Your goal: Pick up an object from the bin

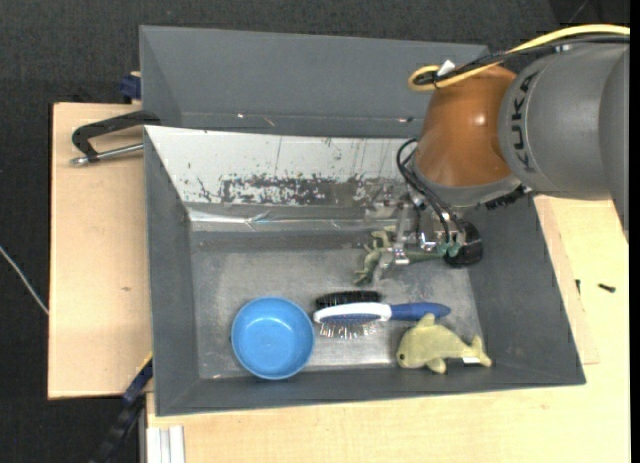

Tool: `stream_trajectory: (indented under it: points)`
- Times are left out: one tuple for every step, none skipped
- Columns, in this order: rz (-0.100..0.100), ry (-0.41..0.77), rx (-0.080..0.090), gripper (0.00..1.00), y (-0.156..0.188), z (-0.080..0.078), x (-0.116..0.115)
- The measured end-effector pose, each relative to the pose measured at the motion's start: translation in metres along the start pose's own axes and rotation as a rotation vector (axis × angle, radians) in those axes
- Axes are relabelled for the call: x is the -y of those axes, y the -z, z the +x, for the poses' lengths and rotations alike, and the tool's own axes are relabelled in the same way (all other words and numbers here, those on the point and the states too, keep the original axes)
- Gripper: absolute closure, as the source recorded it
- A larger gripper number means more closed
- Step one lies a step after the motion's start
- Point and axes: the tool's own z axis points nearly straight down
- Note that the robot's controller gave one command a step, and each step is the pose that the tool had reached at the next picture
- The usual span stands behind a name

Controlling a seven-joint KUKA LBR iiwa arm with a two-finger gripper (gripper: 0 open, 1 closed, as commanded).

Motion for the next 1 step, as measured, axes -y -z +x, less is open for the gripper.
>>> stream_trajectory:
  points:
    - [0.003,-0.225,-0.002,0.0,-0.0011,0.0011,0.0256]
